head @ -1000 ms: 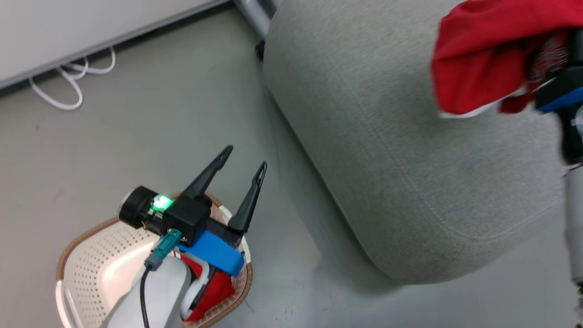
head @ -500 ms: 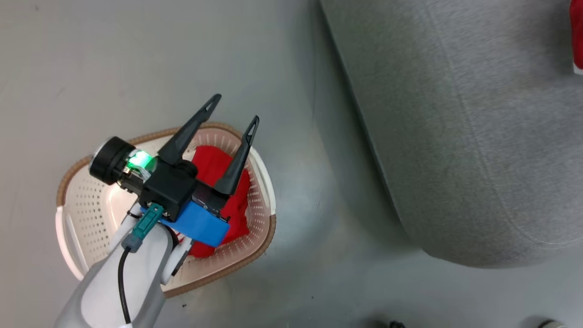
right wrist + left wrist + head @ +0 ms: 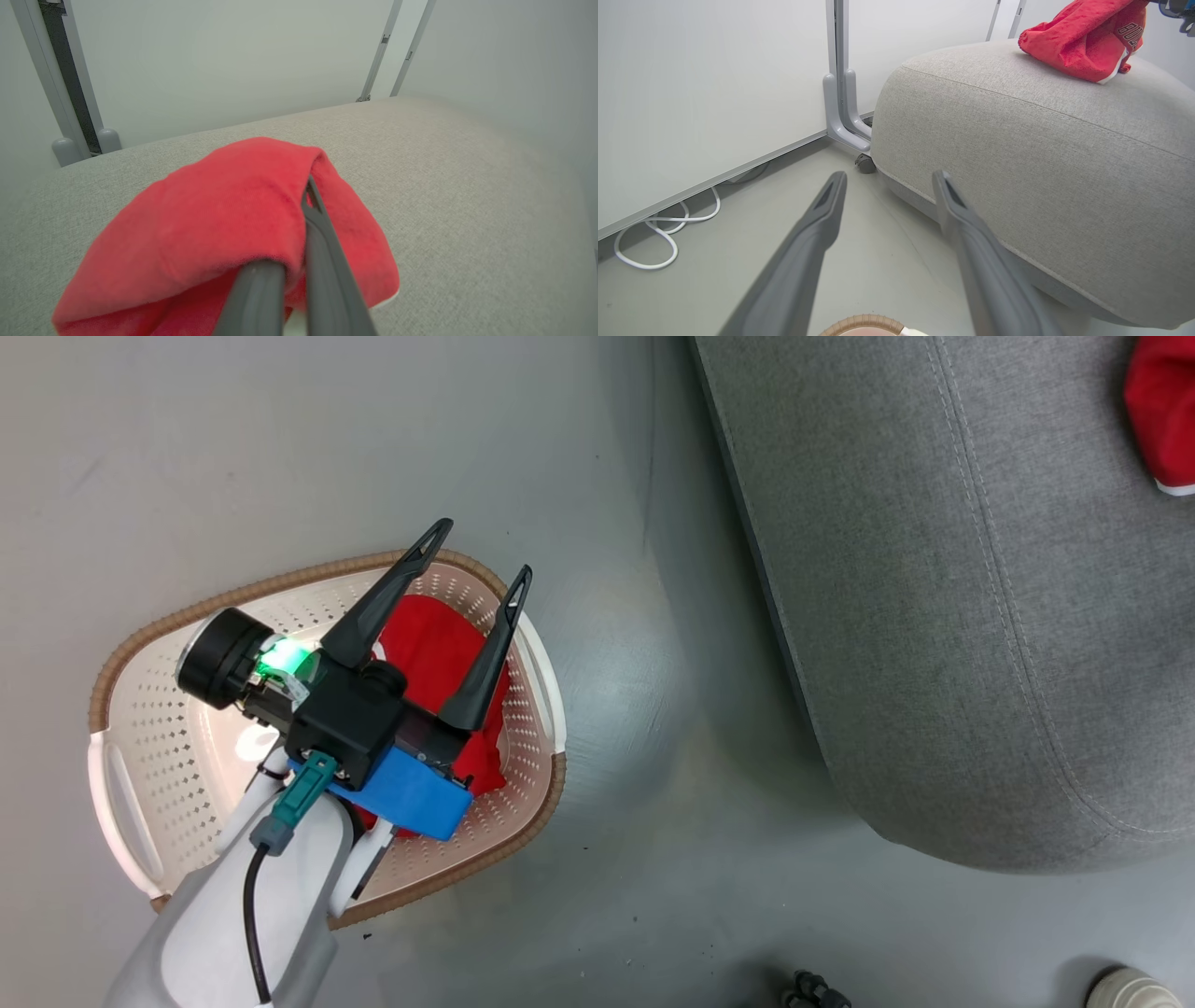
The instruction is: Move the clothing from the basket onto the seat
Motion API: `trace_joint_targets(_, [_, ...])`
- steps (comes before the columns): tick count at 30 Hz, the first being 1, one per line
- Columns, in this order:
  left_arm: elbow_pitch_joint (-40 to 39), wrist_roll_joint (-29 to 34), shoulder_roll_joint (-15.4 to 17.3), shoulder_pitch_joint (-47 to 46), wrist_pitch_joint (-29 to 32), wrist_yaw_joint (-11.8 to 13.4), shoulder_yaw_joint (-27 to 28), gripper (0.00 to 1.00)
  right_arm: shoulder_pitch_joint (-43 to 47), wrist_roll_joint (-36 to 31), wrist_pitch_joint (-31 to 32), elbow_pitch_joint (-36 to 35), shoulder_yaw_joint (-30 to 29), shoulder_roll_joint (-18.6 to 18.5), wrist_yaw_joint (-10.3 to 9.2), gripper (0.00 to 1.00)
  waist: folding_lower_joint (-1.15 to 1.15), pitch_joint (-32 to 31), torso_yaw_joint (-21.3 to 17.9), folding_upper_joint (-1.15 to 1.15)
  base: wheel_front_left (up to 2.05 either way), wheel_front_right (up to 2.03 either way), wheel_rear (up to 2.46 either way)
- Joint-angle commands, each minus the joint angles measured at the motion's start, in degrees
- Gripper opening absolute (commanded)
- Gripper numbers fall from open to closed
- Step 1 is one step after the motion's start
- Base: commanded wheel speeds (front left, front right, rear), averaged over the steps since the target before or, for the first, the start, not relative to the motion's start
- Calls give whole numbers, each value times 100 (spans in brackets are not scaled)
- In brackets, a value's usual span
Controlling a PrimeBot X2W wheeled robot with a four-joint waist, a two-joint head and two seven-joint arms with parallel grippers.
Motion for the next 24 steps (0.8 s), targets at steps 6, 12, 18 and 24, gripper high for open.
trace_joint_targets(6, [125,-52,-81,-110,-46,13,-61,100,146,-91,-41,61,-51,17,1,100,-1,-137,34,0,0,0,0])
trace_joint_targets(12, [324,-142,-266,-74,-112,20,-96,100,242,-87,-38,129,161,-184,1,100,-1,-384,141,0,0,0,0])
trace_joint_targets(18, [562,-285,-596,41,-147,1,-46,100,593,98,-38,210,585,-416,1,100,-1,-868,328,0,0,0,0])
trace_joint_targets(24, [636,-368,-872,314,-148,-27,126,100,1116,317,-30,50,1068,-572,1,100,-1,-1433,561,0,0,0,0])
